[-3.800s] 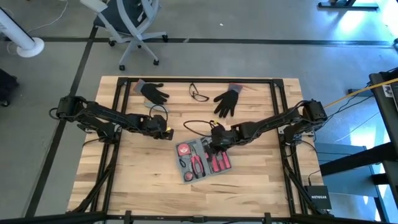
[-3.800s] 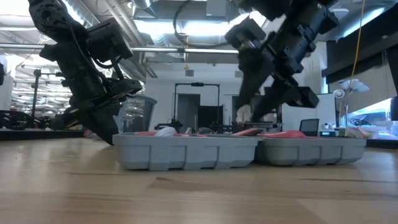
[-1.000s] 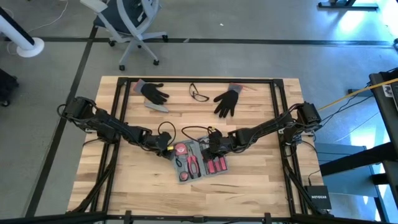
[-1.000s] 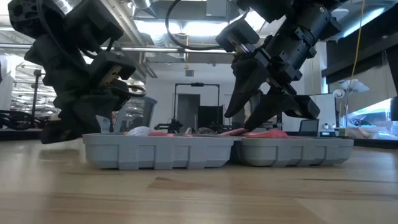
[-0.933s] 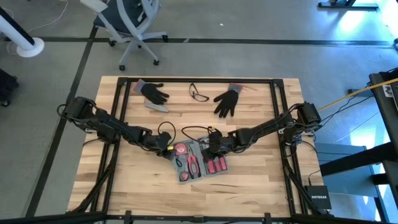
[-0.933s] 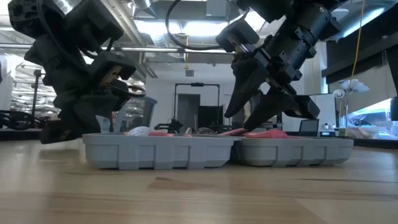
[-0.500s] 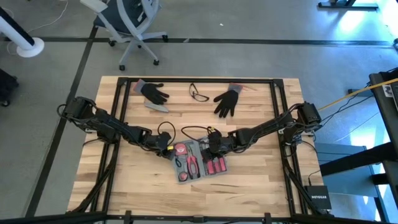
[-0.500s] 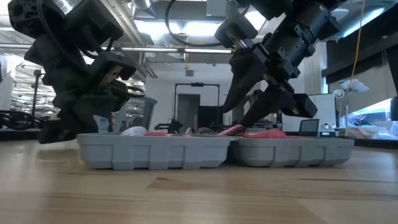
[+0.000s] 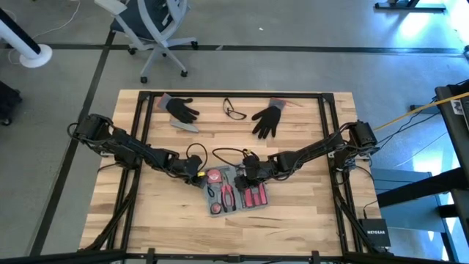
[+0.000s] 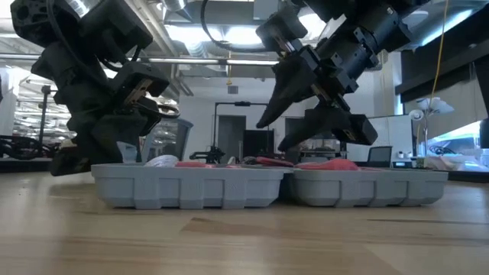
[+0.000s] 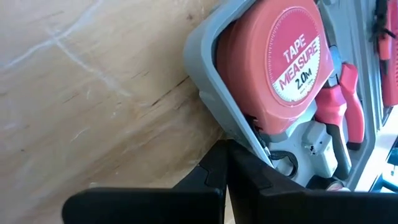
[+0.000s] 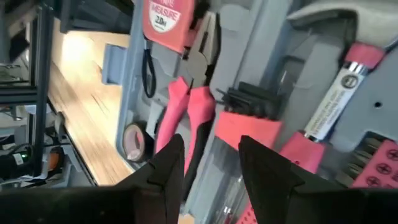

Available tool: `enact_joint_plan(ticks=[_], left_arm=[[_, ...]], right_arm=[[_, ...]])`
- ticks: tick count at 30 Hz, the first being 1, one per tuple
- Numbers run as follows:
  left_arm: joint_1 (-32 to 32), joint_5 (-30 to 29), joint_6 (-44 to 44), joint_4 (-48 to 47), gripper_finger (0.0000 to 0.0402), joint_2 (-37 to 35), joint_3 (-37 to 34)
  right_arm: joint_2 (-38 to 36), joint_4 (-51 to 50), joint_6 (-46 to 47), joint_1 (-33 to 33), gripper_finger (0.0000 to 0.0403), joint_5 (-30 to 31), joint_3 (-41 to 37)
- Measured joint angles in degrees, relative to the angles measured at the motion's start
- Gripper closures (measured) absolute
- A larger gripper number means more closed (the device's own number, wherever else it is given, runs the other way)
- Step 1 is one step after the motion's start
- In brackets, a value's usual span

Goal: Prefit tool cases

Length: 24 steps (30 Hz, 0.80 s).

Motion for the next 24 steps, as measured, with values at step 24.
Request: enact_joint_plan(ticks=[24], left_arm=[[0.3, 0.1, 3.9, -0.4, 0.0402, 0.0, 0.0]], right_arm=[[2.4, -19.6, -6.0, 0.0, 0.0260, 1.6, 10.5]])
